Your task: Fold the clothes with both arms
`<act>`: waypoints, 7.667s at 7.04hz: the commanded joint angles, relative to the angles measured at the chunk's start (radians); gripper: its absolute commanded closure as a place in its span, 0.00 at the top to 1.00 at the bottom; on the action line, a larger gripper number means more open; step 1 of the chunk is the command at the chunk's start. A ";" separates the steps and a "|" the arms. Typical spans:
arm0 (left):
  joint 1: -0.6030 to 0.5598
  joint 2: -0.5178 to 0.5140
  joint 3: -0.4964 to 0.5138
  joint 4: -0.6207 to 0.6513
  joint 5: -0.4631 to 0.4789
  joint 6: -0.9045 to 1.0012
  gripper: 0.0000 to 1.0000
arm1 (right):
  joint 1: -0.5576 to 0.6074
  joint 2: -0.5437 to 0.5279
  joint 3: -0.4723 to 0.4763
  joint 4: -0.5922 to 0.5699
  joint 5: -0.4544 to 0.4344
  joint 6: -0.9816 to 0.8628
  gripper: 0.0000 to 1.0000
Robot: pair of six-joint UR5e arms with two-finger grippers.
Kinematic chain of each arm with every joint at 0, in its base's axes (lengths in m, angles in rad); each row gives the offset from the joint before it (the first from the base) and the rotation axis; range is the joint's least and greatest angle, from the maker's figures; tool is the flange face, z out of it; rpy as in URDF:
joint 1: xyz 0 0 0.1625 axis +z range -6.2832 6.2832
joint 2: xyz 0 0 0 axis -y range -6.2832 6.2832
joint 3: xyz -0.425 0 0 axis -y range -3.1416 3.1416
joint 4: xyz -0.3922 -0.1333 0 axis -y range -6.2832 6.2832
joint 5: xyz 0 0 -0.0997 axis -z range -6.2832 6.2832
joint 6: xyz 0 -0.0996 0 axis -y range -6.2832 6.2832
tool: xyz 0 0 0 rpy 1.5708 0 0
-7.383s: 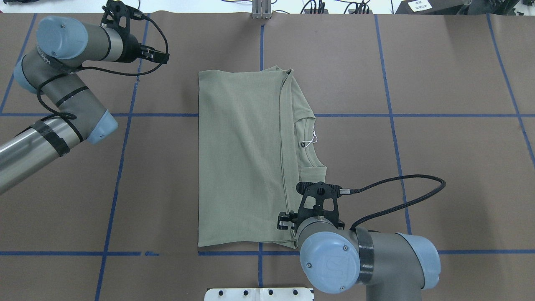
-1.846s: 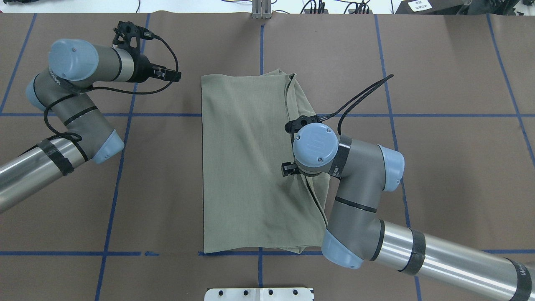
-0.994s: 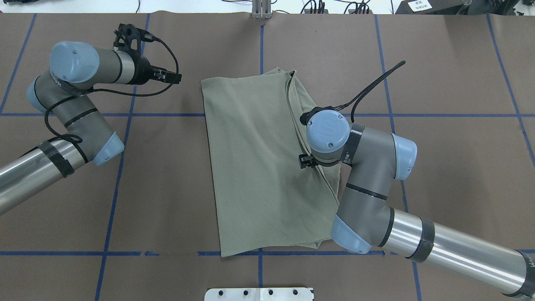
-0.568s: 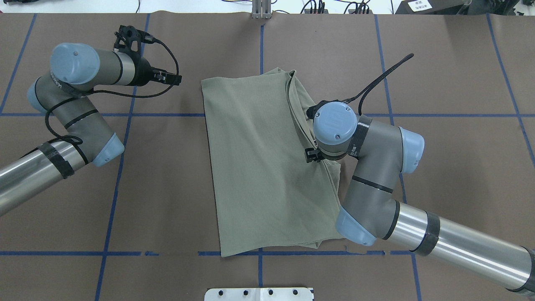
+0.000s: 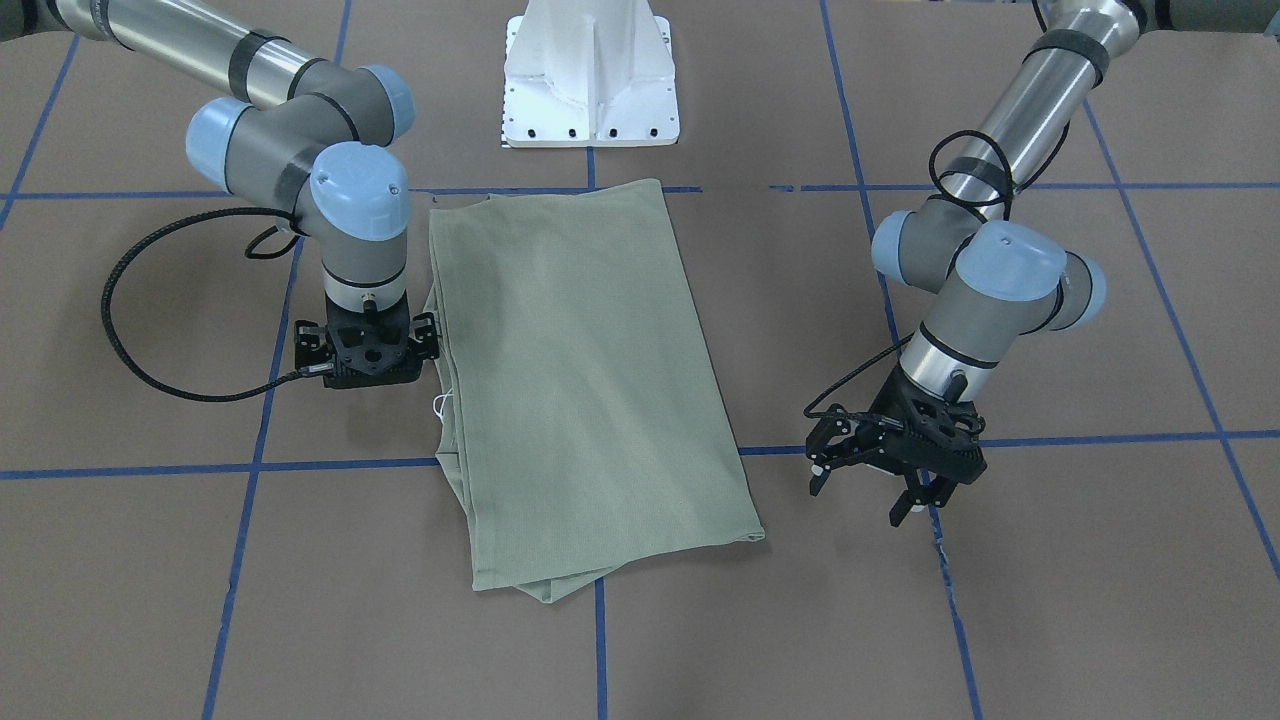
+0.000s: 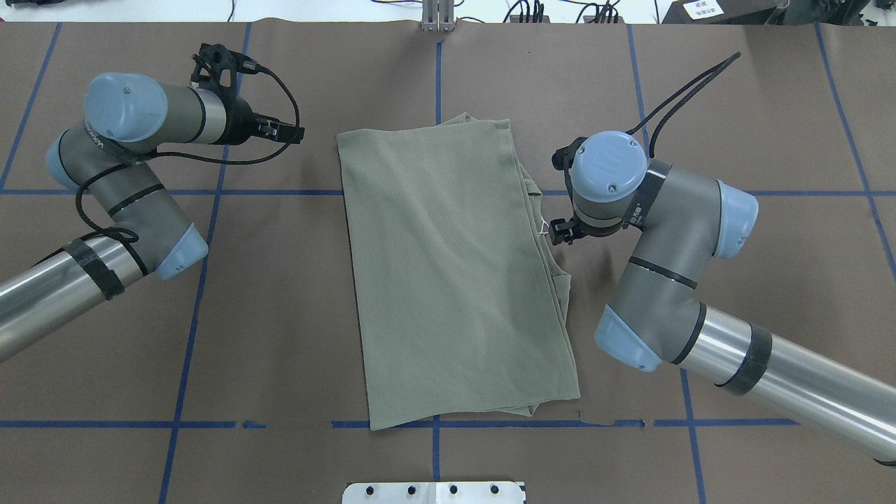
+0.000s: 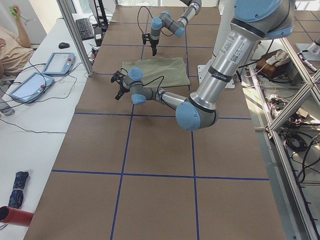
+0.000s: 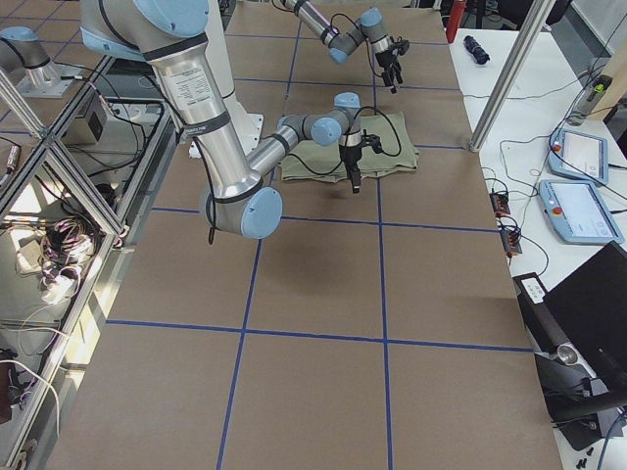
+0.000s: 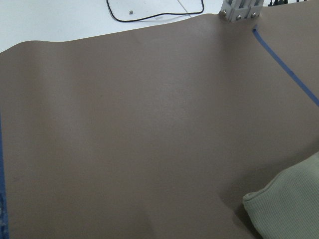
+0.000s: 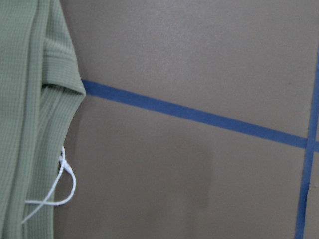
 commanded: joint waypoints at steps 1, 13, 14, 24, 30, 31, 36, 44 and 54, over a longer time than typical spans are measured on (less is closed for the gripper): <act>0.002 -0.001 -0.019 0.002 -0.001 -0.013 1.00 | 0.024 0.009 0.001 0.096 0.033 0.027 1.00; 0.705 0.368 -0.690 0.252 0.441 -1.083 0.96 | -0.286 -0.425 0.369 0.666 -0.247 0.876 1.00; 0.721 0.336 -0.687 0.276 0.444 -1.139 0.88 | -0.289 -0.425 0.369 0.666 -0.252 0.876 1.00; 0.779 0.266 -0.639 0.305 0.464 -1.156 0.82 | -0.314 -0.417 0.366 0.666 -0.280 0.877 1.00; 0.781 0.262 -0.627 0.305 0.466 -1.156 0.60 | -0.320 -0.416 0.368 0.666 -0.280 0.882 1.00; 0.782 0.262 -0.625 0.305 0.466 -1.156 0.60 | -0.320 -0.416 0.368 0.666 -0.283 0.882 1.00; 0.782 0.260 -0.622 0.305 0.464 -1.144 0.00 | -0.337 -0.416 0.363 0.662 -0.302 0.882 1.00; 0.779 0.262 -0.635 0.314 0.467 -1.138 0.00 | -0.539 -0.253 0.323 0.298 -0.430 1.235 0.90; 0.781 0.262 -0.638 0.314 0.469 -1.136 0.00 | -0.535 -0.213 0.291 0.298 -0.465 1.259 0.27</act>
